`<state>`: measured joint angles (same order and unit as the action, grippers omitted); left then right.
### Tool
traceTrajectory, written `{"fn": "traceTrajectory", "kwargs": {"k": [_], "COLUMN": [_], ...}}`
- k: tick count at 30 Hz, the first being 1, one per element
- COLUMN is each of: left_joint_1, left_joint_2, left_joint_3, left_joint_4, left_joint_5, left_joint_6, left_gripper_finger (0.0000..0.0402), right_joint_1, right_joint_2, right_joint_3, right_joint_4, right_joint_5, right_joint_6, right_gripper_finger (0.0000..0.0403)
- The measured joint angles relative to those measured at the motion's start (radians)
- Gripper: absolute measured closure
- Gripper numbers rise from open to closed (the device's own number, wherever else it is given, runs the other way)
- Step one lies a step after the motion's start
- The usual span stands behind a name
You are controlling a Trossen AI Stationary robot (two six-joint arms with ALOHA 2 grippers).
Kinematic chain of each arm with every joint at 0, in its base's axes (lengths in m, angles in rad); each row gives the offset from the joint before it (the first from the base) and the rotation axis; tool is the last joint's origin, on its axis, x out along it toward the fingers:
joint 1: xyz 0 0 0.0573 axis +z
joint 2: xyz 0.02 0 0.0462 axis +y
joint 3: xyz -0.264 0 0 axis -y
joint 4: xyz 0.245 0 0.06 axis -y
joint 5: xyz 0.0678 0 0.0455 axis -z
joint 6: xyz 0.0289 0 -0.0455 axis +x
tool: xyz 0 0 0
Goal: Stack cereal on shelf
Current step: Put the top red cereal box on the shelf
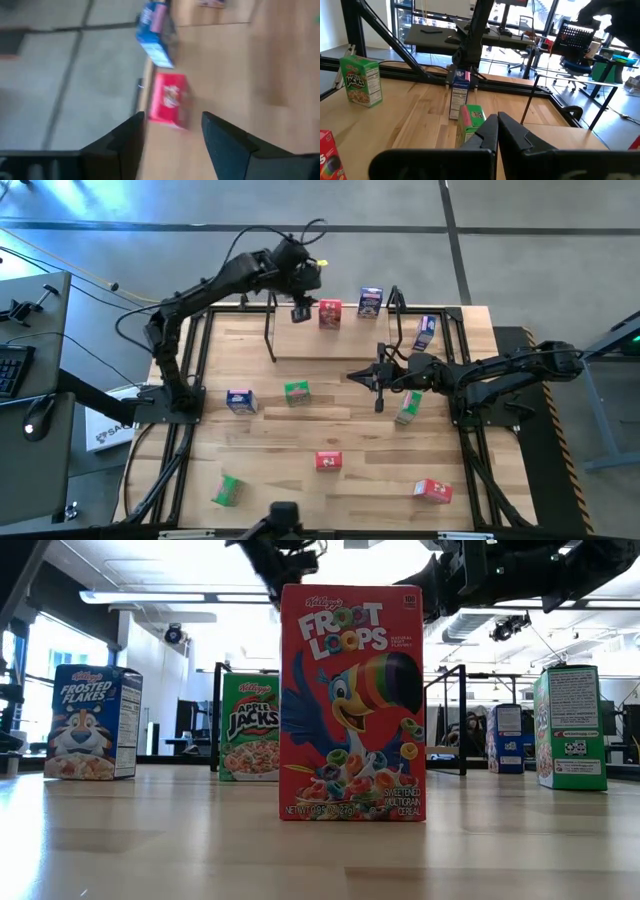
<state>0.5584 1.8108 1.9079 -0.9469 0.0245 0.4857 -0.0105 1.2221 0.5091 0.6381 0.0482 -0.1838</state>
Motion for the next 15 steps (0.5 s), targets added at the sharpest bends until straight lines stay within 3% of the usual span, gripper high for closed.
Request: {"fn": "traceTrajectory", "kwargs": {"k": [6, 15], "left_joint_1": [0.018, 0.025], "left_joint_2": [-0.032, -0.024], "left_joint_3": [-0.202, -0.408], "left_joint_4": [-0.012, 0.263], "left_joint_5": [-0.02, -0.018], "left_joint_6": [-0.069, -0.127], "left_gripper_finger": [0.0294, 0.0371], "right_joint_1": [0.0, 0.0], "right_joint_2": [0.0, 0.0], "right_joint_3": [0.0, 0.0], "right_joint_4": [-0.007, -0.007], "right_joint_5": [0.0, 0.0], "right_joint_6": [0.0, 0.0], "right_gripper_finger": [0.0403, 0.0403]}}
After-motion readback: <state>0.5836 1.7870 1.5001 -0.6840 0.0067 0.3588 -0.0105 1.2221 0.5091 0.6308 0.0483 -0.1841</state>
